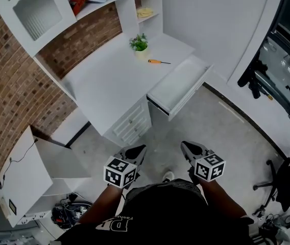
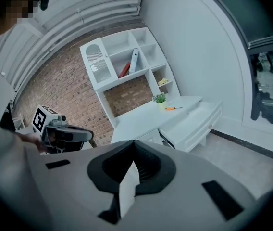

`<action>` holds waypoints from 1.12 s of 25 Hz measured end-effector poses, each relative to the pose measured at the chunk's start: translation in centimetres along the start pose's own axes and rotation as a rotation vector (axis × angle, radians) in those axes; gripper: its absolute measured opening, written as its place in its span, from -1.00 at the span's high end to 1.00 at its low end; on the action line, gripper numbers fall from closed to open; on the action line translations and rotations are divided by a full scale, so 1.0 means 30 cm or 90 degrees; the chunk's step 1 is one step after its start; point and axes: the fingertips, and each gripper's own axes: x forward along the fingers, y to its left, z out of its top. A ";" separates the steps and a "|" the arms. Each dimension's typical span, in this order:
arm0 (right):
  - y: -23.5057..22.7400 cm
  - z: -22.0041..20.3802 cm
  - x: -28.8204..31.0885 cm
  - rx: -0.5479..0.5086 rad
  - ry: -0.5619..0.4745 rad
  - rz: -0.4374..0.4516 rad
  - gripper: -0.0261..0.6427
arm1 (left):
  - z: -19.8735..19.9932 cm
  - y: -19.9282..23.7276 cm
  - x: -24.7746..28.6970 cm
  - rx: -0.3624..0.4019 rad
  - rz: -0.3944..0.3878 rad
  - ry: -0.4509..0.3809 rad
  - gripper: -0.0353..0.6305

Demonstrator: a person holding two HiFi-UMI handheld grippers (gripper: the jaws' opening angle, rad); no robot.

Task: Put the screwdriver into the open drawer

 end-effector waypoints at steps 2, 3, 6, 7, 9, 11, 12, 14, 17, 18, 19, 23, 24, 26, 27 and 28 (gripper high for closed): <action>-0.038 0.017 0.008 -0.003 -0.002 0.001 0.90 | 0.026 0.006 0.046 0.003 -0.001 0.000 0.85; -0.057 0.025 0.011 -0.004 -0.002 0.001 0.90 | 0.039 0.007 0.067 0.006 -0.001 0.000 0.85; -0.105 0.049 0.017 -0.005 -0.003 0.000 0.90 | 0.071 0.009 0.118 0.012 -0.002 0.000 0.85; -0.117 0.055 0.018 -0.006 -0.003 0.000 0.90 | 0.078 0.009 0.131 0.013 -0.003 0.002 0.85; -0.134 0.061 0.019 -0.008 -0.001 -0.001 0.91 | 0.082 0.010 0.149 0.012 -0.003 0.006 0.85; -0.147 0.059 0.018 -0.007 0.001 -0.001 0.90 | 0.078 0.010 0.160 0.010 -0.002 0.011 0.85; -0.154 0.056 0.018 -0.005 0.003 -0.002 0.90 | 0.076 0.012 0.165 0.009 -0.001 0.013 0.85; -0.166 0.047 0.021 0.002 0.007 -0.003 0.90 | 0.073 0.016 0.172 0.007 0.000 0.016 0.85; -0.175 0.039 0.038 0.008 0.012 -0.005 0.90 | 0.066 0.030 0.179 0.003 0.000 0.021 0.85; -0.176 0.038 0.046 0.008 0.012 -0.004 0.90 | 0.062 0.036 0.181 0.002 -0.001 0.024 0.85; -0.176 0.039 0.052 0.009 0.012 -0.004 0.91 | 0.057 0.042 0.185 0.000 -0.003 0.026 0.85; -0.198 0.060 0.078 0.004 0.010 -0.010 0.90 | 0.072 0.067 0.227 0.003 -0.015 0.027 0.85; -0.211 0.069 0.089 0.002 0.010 -0.012 0.90 | 0.083 0.078 0.245 0.005 -0.019 0.025 0.85; -0.238 0.086 0.114 0.000 0.011 -0.019 0.91 | 0.110 0.101 0.281 0.009 -0.027 0.021 0.85; -0.252 0.097 0.128 -0.001 0.012 -0.023 0.90 | 0.124 0.114 0.298 0.011 -0.032 0.020 0.85; -0.266 0.110 0.142 -0.002 0.012 -0.027 0.91 | 0.138 0.130 0.316 0.013 -0.036 0.019 0.85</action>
